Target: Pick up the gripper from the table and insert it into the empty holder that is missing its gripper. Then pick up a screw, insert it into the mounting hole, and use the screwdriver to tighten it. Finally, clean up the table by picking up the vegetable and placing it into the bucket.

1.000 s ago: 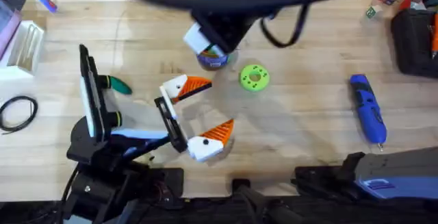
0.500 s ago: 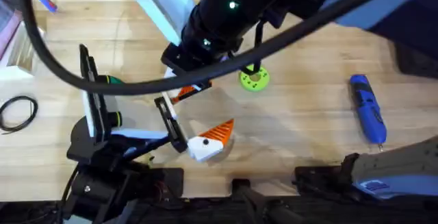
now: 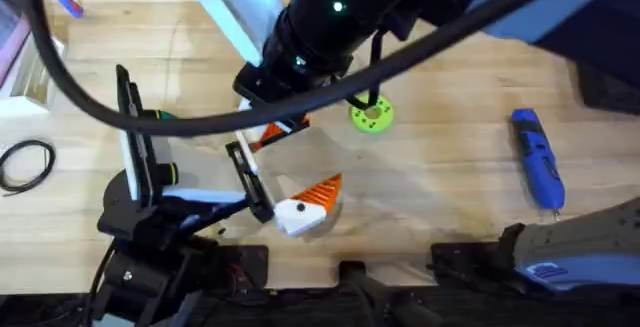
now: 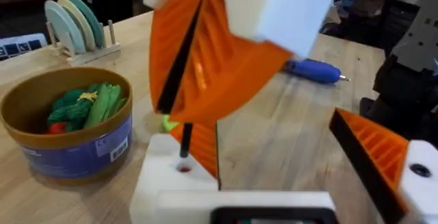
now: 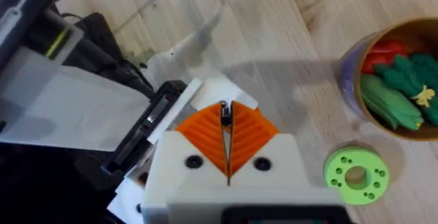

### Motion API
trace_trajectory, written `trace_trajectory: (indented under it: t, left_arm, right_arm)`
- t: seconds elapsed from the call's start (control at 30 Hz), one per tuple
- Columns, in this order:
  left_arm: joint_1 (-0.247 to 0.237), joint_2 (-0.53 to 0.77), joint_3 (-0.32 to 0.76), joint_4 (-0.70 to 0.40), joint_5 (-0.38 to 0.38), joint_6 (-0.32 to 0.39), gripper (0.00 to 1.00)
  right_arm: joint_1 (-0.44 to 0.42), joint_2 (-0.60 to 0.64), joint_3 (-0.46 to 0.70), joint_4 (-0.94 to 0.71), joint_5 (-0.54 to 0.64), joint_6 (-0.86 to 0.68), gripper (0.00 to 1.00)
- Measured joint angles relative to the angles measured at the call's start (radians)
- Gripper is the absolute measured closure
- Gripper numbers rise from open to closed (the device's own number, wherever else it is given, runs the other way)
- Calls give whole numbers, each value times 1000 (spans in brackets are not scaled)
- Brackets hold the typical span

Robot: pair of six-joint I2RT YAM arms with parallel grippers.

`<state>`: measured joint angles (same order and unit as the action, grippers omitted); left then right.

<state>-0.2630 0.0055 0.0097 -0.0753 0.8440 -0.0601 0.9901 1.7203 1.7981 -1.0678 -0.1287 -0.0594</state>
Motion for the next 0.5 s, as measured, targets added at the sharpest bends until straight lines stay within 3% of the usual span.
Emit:
trace_trajectory:
  t: [0.5]
  left_arm:
    - [0,2,0,-1,6,-10,15]
  right_arm:
    - [0,34,11,6,-26,0,994]
